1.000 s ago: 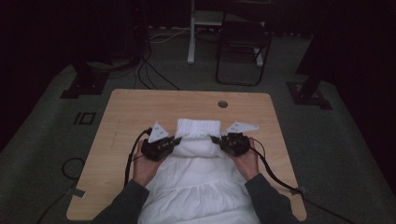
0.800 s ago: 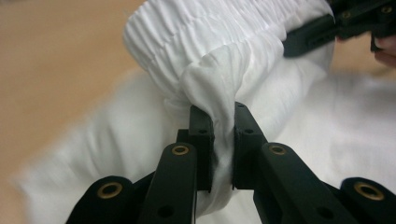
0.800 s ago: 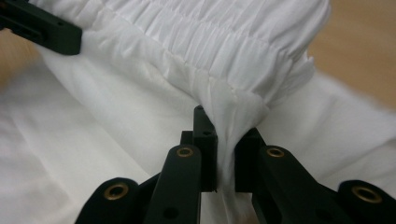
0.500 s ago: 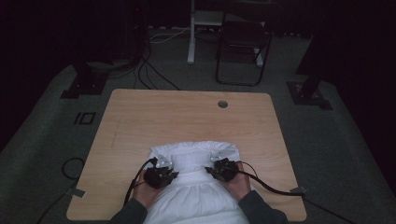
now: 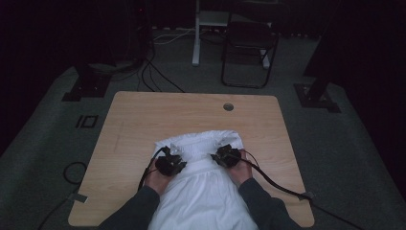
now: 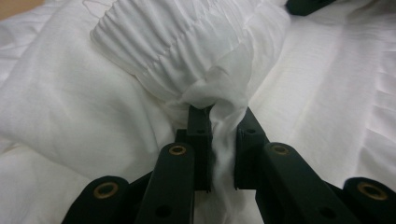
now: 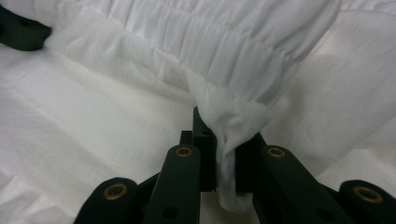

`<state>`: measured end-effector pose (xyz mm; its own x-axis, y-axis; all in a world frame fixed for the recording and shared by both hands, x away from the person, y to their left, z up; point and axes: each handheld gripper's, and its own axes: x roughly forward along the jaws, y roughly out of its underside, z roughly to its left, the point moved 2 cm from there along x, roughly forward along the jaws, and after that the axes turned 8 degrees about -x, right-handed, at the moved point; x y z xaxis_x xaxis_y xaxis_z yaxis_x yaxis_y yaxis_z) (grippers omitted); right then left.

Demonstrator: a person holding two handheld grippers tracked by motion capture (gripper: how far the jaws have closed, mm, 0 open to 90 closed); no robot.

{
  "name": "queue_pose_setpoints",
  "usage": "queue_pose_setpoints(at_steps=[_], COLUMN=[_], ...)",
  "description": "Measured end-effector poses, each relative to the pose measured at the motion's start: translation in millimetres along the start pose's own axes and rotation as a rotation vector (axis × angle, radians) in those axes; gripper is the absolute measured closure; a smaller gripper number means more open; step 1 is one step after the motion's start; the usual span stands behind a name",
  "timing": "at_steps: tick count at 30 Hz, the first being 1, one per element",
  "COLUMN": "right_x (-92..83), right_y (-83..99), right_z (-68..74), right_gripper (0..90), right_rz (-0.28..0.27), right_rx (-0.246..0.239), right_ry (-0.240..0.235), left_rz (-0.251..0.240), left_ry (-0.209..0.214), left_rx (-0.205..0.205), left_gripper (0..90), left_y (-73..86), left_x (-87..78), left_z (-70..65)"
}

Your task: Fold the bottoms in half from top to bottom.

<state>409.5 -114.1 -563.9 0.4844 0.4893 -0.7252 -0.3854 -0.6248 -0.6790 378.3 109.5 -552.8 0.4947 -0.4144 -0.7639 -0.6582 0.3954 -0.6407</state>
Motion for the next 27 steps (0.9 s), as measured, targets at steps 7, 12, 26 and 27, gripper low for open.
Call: queue_pose_setpoints(at_steps=[7,12,26,27], right_x=[20.1,34.8,30.9,24.3], right_y=[-18.0,-33.4,-50.1,-50.8], right_z=[-36.7,-59.2,-74.1,-73.4], right_gripper=[82.8,82.6,84.5,84.5], right_rz=[0.001,0.015,-0.001,-0.022], right_rx=[0.073,0.135,0.217,0.211], right_ry=[0.029,0.057,0.07,0.063], left_rz=[0.021,0.029,-0.081,-0.112], left_ry=[-0.075,-0.13,-0.137,-0.116], left_rx=[0.009,-0.001,-0.156,-0.177], left_gripper=[80.5,80.3,82.9,83.1], left_y=[-43.2,-69.0,-81.9,-81.1], left_x=[28.1,45.1,35.0,27.6], left_z=[25.7,43.3,47.9,47.3])
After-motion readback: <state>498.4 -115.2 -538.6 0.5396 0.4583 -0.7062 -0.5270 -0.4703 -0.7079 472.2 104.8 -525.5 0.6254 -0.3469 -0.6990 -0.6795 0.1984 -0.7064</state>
